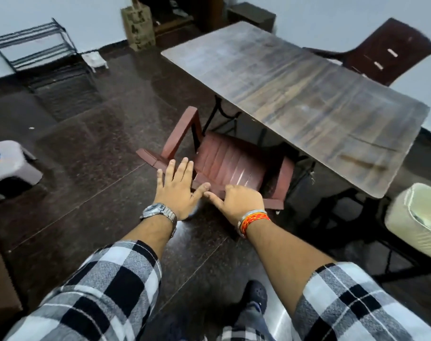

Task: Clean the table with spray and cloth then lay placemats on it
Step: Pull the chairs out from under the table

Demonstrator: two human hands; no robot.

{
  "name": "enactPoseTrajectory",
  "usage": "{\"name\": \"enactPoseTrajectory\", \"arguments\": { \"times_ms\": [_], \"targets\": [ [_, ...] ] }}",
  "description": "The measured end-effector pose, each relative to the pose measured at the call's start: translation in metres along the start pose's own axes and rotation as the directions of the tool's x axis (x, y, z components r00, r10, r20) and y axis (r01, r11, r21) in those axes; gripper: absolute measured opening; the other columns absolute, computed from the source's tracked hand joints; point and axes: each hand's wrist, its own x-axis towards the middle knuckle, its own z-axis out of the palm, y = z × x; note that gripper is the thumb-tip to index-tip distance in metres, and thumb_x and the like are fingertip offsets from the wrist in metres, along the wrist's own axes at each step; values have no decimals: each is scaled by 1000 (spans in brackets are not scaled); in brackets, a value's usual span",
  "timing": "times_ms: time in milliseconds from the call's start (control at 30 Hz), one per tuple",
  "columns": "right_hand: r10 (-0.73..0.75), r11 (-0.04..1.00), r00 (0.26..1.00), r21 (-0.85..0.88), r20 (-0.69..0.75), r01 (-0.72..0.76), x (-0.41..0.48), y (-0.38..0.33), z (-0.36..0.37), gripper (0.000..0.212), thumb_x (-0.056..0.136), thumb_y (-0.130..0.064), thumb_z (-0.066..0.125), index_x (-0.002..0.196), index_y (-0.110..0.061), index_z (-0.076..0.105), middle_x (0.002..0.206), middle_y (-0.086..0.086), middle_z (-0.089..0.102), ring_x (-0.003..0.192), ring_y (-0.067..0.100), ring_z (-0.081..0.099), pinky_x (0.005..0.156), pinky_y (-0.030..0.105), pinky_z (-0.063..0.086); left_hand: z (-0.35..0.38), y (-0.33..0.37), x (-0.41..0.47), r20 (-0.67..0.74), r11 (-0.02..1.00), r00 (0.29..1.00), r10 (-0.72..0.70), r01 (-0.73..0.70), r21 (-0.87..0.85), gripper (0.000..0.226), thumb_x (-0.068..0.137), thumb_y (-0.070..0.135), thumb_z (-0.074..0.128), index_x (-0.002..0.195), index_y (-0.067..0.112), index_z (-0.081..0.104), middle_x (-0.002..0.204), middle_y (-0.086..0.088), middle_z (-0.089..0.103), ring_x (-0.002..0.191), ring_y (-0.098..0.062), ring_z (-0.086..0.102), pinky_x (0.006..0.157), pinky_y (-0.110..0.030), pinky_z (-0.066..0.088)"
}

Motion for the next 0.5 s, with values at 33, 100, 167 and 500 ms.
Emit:
{"name": "enactPoseTrajectory", "arguments": {
  "times_ms": [33, 100, 167, 500],
  "targets": [
    [20, 1000, 1000, -9, 12, -19, 0, -4, -1, 77, 84, -78, 23, 94, -13, 63, 96, 7, 69, 89, 29, 65, 68, 36, 45, 0, -3, 1, 2, 1000, 1000, 9, -9, -19, 88, 97, 72, 22, 165, 18, 4, 173, 4, -4, 157, -24, -13, 123, -52, -12],
    [46, 999, 998, -13, 30, -45, 2, -12, -2, 77, 83, -79, 24, 91, -13, 63, 95, 8, 69, 88, 30, 65, 65, 35, 41, -2, -11, 5, 1, 998, 1000, 23, -23, -50, 90, 97, 71, 24, 164, 15, 6, 173, 3, -3, 157, -26, -15, 122, -52, -13],
    [60, 998, 998, -4, 30, -60, 10, -21, -3, 77, 81, -81, 24, 87, -14, 62, 93, 8, 69, 86, 31, 65, 63, 35, 39, -5, -23, 14, 3, 997, 999, 47, -47, -68, 93, 95, 72, 25, 164, 14, 5, 173, 2, -3, 157, -26, -16, 122, -53, -13],
    [74, 994, 997, 82, 30, -76, 80, -63, -7, 74, 81, -81, 19, 76, -15, 53, 88, 11, 66, 82, 34, 63, 63, 37, 43, -32, -85, 93, 40, 984, 984, 175, -173, -47, 142, 52, 100, -20, 164, 16, 1, 173, 5, -5, 156, -26, -19, 122, -53, -13]
  ]
}}
